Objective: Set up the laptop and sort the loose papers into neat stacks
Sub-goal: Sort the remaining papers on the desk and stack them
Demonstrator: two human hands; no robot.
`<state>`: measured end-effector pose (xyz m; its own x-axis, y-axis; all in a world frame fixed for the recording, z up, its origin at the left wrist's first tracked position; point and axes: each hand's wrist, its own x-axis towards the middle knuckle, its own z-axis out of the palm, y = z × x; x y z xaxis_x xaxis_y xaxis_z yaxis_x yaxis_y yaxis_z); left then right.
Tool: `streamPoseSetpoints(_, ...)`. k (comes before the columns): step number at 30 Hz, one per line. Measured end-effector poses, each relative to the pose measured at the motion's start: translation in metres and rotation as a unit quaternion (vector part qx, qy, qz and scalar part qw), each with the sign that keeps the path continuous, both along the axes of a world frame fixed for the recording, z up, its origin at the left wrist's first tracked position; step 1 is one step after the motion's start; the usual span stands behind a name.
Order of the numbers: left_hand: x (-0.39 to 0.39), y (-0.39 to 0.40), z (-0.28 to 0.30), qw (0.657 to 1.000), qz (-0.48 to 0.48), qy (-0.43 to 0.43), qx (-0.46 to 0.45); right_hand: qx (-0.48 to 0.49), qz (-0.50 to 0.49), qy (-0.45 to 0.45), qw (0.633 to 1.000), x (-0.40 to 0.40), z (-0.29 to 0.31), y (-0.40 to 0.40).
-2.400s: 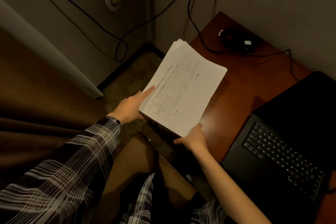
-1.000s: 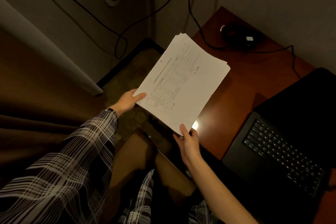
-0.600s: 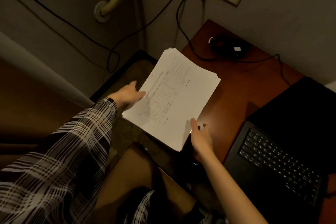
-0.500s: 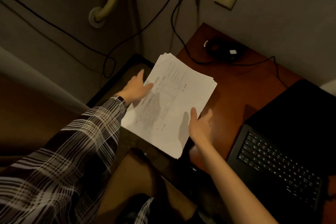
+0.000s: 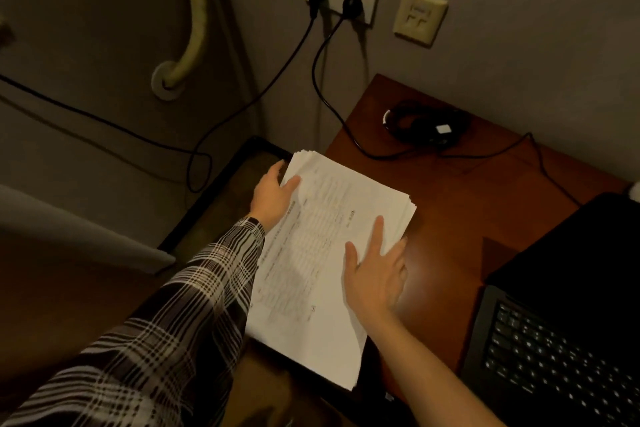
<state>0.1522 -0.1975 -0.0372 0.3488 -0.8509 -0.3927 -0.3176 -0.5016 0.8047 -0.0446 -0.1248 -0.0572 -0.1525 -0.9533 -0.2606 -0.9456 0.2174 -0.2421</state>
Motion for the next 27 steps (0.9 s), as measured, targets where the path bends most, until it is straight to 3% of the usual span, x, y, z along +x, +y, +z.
streamPoseSetpoints(3,-0.002,-0.003,-0.004,0.997,0.005,0.065,0.044,-0.017,-0.001,-0.018,1.0,0.0,0.001,0.0)
streamPoseSetpoints(7,0.002,-0.014,0.001,0.995,-0.025,0.039,0.089,-0.062,-0.05,-0.184,0.98,-0.005,0.002,-0.01)
streamPoseSetpoints(12,-0.004,-0.033,0.007,0.993,0.005,0.093,0.07,-0.045,-0.278,-0.439,0.853,-0.015,0.01,-0.052)
streamPoseSetpoints(14,-0.01,-0.037,0.007,0.992,0.018,0.106,0.069,-0.035,-0.286,-0.452,0.844,-0.018,0.012,-0.07)
streamPoseSetpoints(23,-0.006,-0.033,-0.004,0.997,-0.019,0.061,0.052,-0.006,-0.212,-0.453,0.866,-0.008,0.017,-0.084)
streamPoseSetpoints(27,-0.002,-0.03,-0.002,0.996,-0.025,0.075,0.044,-0.048,-0.176,-0.471,0.863,-0.013,0.019,-0.064)
